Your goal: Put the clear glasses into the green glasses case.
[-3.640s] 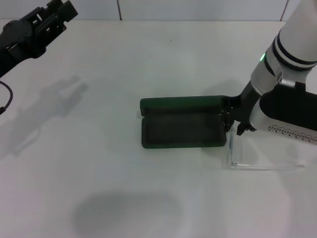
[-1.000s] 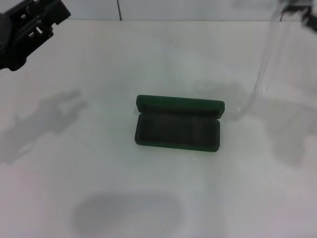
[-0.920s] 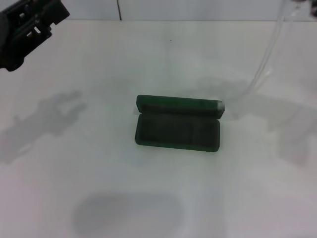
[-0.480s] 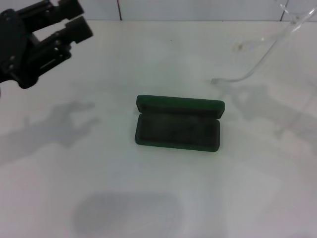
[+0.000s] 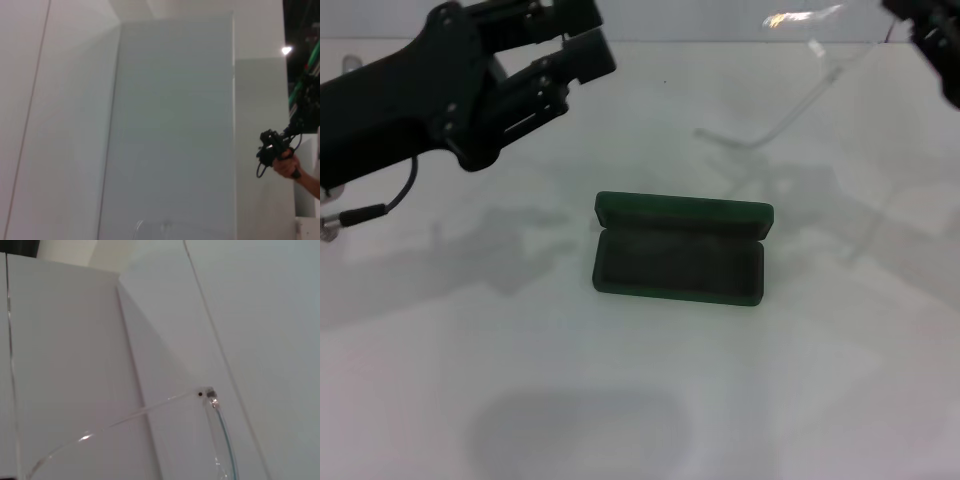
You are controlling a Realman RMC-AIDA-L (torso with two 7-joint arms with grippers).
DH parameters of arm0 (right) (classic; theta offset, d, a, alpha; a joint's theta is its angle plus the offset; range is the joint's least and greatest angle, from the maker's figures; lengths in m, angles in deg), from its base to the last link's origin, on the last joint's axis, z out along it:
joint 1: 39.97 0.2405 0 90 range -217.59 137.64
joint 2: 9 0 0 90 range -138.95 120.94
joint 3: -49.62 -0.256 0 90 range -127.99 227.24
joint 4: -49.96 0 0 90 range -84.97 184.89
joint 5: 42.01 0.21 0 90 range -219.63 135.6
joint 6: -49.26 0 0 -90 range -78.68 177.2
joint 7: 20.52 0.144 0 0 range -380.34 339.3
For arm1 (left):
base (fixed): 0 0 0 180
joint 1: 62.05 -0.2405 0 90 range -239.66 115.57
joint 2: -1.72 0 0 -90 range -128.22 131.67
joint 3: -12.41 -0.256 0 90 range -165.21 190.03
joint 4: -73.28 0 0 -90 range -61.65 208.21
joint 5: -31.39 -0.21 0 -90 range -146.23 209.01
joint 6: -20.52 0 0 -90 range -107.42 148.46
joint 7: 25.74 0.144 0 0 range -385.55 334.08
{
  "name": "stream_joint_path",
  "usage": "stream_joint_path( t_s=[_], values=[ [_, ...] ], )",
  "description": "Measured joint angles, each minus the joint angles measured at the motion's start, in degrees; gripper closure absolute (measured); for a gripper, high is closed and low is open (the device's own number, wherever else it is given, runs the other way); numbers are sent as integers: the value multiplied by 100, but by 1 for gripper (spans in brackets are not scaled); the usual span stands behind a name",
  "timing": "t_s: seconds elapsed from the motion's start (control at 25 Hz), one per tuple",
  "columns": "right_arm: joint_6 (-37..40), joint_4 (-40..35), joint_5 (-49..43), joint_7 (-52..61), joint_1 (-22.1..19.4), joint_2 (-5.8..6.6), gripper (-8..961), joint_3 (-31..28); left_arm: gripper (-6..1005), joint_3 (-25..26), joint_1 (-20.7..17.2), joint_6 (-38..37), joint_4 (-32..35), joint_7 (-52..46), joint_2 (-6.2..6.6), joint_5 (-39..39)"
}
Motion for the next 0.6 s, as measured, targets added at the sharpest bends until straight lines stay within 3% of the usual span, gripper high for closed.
stream_joint_path(
  t_s=[0.2, 0.6],
  values=[
    [-208, 104, -3, 4, 244, 1, 900, 480, 603, -5, 214, -148, -33, -5, 1, 197],
    [-574, 125, -10, 169, 488, 22, 900, 1260, 649, -259, 225, -926, -51, 65, 12, 1092]
  ],
)
